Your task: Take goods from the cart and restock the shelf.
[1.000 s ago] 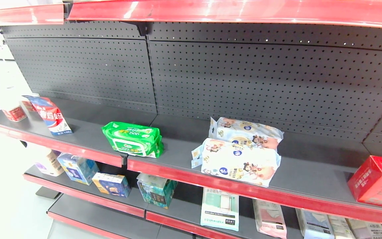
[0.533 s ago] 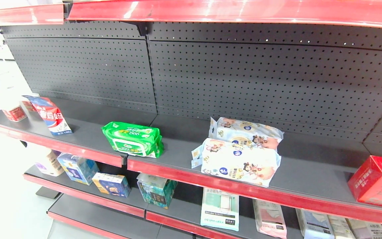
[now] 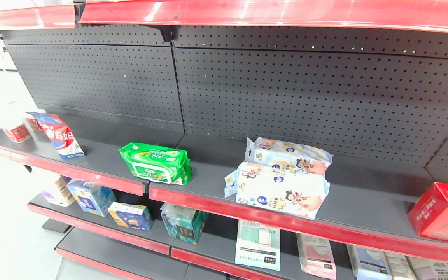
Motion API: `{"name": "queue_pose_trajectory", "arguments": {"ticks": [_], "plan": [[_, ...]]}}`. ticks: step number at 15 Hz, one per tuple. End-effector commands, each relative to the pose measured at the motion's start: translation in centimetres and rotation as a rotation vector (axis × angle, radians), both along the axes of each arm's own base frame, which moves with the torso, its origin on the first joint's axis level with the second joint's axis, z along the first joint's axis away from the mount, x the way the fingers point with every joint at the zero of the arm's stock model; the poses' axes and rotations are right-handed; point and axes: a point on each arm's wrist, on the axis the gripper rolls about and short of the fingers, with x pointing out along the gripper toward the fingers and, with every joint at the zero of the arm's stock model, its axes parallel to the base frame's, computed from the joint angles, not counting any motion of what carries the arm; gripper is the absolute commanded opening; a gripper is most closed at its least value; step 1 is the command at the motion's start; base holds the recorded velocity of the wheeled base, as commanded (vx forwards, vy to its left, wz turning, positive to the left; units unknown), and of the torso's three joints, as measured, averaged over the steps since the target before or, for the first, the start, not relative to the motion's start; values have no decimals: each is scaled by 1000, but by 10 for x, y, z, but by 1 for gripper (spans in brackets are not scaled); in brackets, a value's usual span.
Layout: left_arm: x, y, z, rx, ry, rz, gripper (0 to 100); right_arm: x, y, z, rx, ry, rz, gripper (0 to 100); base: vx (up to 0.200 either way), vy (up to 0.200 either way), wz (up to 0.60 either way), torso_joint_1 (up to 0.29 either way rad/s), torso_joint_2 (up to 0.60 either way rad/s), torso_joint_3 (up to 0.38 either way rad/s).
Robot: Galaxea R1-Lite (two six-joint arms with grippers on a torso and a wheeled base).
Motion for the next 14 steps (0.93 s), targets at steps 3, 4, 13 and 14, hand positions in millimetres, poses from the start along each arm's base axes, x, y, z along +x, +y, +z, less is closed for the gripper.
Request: {"name": "queue_pose_trajectory", "arguments": {"ticks": [3, 4, 13, 14], "plan": [[0, 0, 0, 0, 1, 1, 100, 1, 0, 0, 0, 6, 2, 100, 0, 0, -200, 2, -1, 1], [0, 0, 0, 0, 1, -1, 100, 1, 0, 0, 0, 6, 2, 100, 0, 0, -600, 7, -2, 2], [0, 0, 0, 0, 1, -1, 100, 1, 0, 0, 0, 6, 2, 100, 0, 0, -467, 4, 0, 2], [0, 0, 0, 2, 5, -2, 100, 1, 0, 0, 0, 6, 2, 100, 0, 0, 0, 0, 0, 0]]}}
